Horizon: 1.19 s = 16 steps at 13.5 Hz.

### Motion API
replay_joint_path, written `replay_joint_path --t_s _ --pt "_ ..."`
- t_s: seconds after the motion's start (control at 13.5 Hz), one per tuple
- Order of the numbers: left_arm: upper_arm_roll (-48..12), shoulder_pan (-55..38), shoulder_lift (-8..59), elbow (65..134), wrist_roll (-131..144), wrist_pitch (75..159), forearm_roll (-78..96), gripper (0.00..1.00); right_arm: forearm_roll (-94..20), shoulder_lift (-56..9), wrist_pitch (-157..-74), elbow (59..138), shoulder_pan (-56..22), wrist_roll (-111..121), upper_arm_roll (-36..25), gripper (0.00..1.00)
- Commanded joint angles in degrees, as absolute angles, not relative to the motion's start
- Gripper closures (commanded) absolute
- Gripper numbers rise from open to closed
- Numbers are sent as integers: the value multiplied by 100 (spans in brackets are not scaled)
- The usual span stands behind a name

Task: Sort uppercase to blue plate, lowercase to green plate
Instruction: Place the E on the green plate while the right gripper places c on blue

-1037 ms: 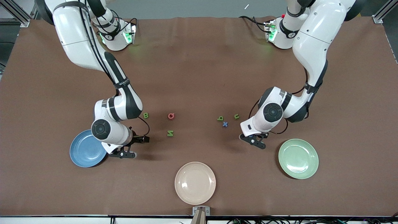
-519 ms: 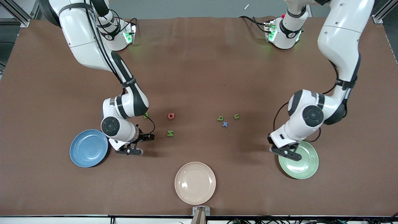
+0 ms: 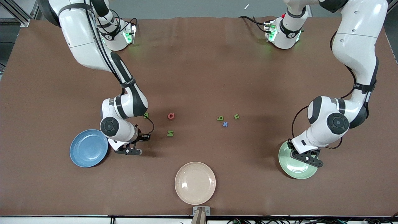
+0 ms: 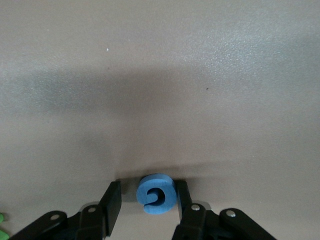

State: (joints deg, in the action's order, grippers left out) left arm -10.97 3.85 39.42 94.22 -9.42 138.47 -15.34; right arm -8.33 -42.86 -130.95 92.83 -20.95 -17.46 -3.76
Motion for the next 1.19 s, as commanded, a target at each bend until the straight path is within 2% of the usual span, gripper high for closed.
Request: replay_joint_path --t_s 0.0,0.3,0.52,0.59,0.67,0.74,0.81,1.11 --pt "-1037 422 4148 9272 -905 13895 -1767 90 -861 -4184 -13140 9431 -2066 -1705 -369 64" --pt "-1028 632 4297 9229 -1002 14219 -1802 89 -861 -4166 -13105 9413 -2048 -1705 -369 86" --pt "-1028 659 4456 9159 -1011 14388 -1863 86 -853 -4122 -13070 9203 -1943 -1696 -395 94" --pt "-1028 659 4465 9141 -1002 14388 -1855 72 -844 -4122 -13035 9115 -1838 -1635 -396 95" --pt "-1037 659 4447 9097 -1002 14388 -1863 41 -844 -4122 -12965 8992 -1698 -1487 -404 95" --pt "-1028 685 4412 9044 -1019 14388 -1872 14 -792 -4122 -12859 8869 -1531 -1277 -404 95" --pt "-1037 720 4377 8983 -1046 14388 -1881 1 -687 -4131 -12754 8738 -1373 -1074 -404 95" --pt "-1229 633 4096 9044 -696 14003 -1784 1 -378 -4113 -12499 8464 -652 102 -404 95"
